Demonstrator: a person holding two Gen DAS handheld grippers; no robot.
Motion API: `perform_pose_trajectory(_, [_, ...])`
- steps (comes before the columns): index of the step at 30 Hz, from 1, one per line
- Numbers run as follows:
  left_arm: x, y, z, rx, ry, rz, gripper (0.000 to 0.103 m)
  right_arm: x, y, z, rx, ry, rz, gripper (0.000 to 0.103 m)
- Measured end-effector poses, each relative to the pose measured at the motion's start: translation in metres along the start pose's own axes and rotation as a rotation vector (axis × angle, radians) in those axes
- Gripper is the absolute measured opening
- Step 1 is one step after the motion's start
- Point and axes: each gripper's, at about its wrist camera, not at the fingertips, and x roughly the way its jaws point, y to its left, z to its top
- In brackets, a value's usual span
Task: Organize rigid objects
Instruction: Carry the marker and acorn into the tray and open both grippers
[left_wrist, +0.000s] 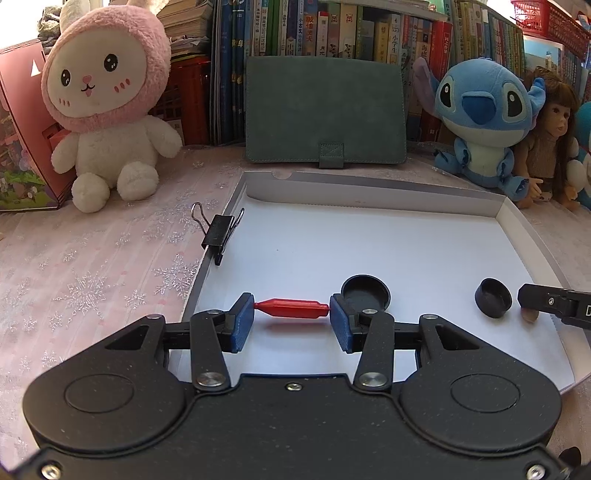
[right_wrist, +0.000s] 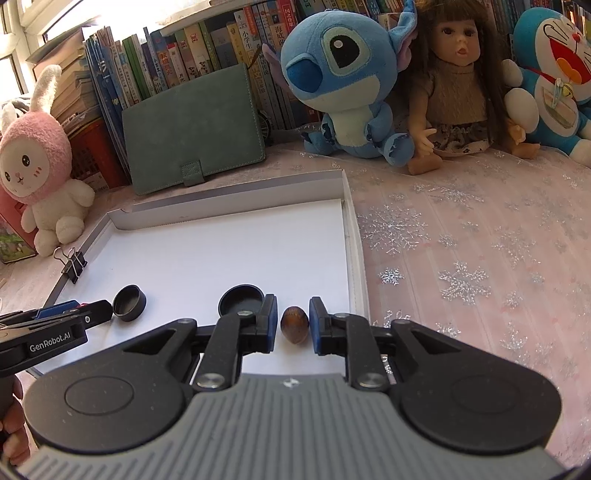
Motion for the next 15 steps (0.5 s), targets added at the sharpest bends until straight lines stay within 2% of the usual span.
perform_pose_trajectory(2, [-0.006, 0.000, 0.000, 0.003, -0.014, 0.001, 0.054, -0.004, 0.001, 0.000, -0.009, -0.010, 0.003, 0.031])
perform_pose_trajectory(4, [-0.013, 0.000, 0.000, 0.010, -0.030, 0.004, 0.059, -0.010, 0.000, -0.001, -0.018, -0.023, 0.010, 0.045])
perform_pose_trajectory(6, [-0.022, 0.001, -0.001, 0.020, -0.046, 0.001, 0.064, -0.016, 0.000, -0.002, -0.028, -0.036, 0.016, 0.046])
perform_pose_trajectory(8, [-0.031, 0.001, -0.002, 0.025, -0.057, -0.009, 0.074, -0.025, 0.001, -0.005, -0.040, -0.056, 0.022, 0.050])
perform_pose_trajectory(10, [-0.040, 0.002, -0.005, 0.019, -0.069, -0.019, 0.078, -0.034, 0.002, -0.007, -0.052, -0.077, 0.030, 0.057])
perform_pose_trajectory(15, [-0.069, 0.006, -0.018, -0.015, -0.103, -0.059, 0.085, -0.058, 0.005, -0.019, -0.109, -0.134, 0.054, 0.068])
